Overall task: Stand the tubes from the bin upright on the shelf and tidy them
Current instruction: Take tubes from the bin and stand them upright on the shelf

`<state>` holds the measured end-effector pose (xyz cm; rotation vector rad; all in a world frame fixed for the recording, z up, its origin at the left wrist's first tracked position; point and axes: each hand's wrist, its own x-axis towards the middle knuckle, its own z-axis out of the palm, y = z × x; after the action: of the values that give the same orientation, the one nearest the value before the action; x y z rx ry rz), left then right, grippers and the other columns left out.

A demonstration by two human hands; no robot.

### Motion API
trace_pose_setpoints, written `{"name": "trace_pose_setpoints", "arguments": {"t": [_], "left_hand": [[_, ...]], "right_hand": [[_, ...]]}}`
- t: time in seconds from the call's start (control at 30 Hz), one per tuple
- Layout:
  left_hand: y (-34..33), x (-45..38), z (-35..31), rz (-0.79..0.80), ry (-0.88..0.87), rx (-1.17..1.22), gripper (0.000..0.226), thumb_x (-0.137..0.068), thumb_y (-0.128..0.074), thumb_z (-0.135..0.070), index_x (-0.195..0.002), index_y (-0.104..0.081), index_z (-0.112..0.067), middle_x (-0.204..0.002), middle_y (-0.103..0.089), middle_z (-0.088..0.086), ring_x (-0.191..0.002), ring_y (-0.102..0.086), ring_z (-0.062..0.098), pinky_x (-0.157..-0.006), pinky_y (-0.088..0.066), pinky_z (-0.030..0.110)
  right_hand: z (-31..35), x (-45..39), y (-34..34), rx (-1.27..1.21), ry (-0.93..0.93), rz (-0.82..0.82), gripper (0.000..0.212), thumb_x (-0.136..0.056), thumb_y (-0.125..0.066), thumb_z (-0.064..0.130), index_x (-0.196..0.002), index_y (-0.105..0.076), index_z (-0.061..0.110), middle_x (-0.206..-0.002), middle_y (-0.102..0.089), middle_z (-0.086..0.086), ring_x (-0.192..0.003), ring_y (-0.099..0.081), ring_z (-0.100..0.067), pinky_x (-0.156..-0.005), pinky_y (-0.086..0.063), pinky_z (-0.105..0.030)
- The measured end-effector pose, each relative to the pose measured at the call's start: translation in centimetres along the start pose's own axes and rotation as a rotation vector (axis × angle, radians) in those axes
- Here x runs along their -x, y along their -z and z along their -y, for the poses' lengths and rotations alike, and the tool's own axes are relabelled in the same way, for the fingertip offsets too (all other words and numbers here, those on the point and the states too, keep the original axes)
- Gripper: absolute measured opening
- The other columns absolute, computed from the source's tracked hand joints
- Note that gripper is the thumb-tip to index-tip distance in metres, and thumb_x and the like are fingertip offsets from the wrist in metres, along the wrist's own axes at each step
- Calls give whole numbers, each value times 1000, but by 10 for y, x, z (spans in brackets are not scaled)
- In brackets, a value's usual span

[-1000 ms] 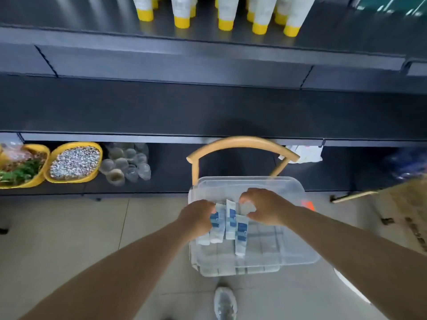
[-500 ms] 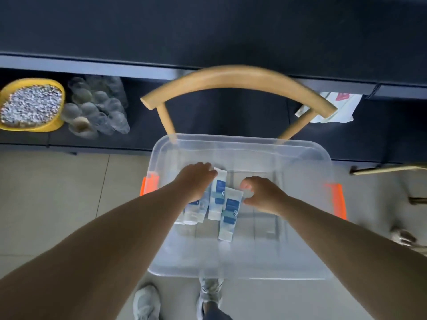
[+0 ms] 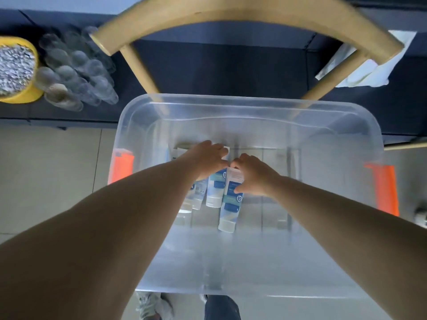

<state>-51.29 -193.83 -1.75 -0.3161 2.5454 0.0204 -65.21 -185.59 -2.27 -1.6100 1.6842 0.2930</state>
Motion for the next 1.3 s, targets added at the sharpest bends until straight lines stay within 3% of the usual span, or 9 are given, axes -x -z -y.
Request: {"name": "trace_pose_setpoints", "arguments": {"t": [0.33,0.5,0.63,0.77,0.97,1.03,1.1,1.2,1.3], "left_hand": [[-10,4,3,-32,28,27,52,-94,-51,-12,-143,-37,-24,-154,-23,12,-143,-22,28,-107,-34,40],[-12,6,3,-40,53,-36,47,-92,-56,-16,-136,-44,-21,-143,-37,12,-132,-34,30,-105,-30,41],[-14,6,3,-18,27,-42,45,-93,-54,-18,-136,-44,-23,-141,-41,9,-135,-30,29,-112,-20,43],[0,17,-3,-28,-29,-90,32,-93,-51,-12,-125,-55,-16,-127,-55,6,-126,-42,28,-111,-27,41],[26,49,-2,95,-64,-140,25,-88,-54,-9,-110,-63,-15,-114,-62,3,-112,-53,29,-99,-34,35],[32,61,0,116,-13,-63,23,-88,-56,-12,-109,-64,-15,-114,-63,4,-109,-57,28,-94,-41,34],[36,75,-1,119,109,128,23,-88,-58,-13,-110,-62,-14,-113,-62,4,-106,-59,27,-87,-45,32],[38,94,-7,86,226,379,21,-88,-55,-11,-107,-60,-16,-112,-61,3,-103,-60,25,-77,-43,29],[36,109,-14,-1,283,509,25,-90,-52,-12,-111,-61,-21,-114,-63,3,-104,-60,25,-79,-43,27]], "right_hand": [[-2,-3,-3,-54,-19,2,69,-69,-80,28,-128,-46,21,-120,-46,-1,-113,-44,-20,-93,-45,-35],[-1,-6,-1,-62,-102,20,69,-64,-83,32,-122,-47,18,-115,-50,-4,-111,-43,-23,-88,-42,-32],[0,-8,5,-101,-199,37,61,-67,-80,39,-114,-53,11,-111,-52,-6,-110,-42,-25,-85,-41,-33],[-12,3,8,-384,-266,10,40,-74,-77,22,-101,-49,14,-100,-53,-3,-91,-51,-20,-64,-39,-26],[-28,52,16,-488,-209,-89,24,-79,-68,5,-94,-52,15,-91,-58,-5,-81,-55,-21,-59,-43,-25],[-32,70,18,-405,-199,-94,20,-81,-62,5,-96,-67,17,-95,-65,-5,-82,-57,-16,-60,-45,-21],[-35,85,17,-365,-228,-57,31,-81,-56,3,-101,-73,19,-103,-69,-2,-87,-62,-14,-71,-50,-22],[-31,104,13,-295,-200,29,43,-81,-57,-2,-114,-68,25,-113,-66,3,-97,-63,-14,-82,-56,-26],[-18,116,7,-268,-120,22,51,-85,-53,-9,-123,-61,24,-115,-60,3,-104,-60,-13,-88,-54,-27]]}}
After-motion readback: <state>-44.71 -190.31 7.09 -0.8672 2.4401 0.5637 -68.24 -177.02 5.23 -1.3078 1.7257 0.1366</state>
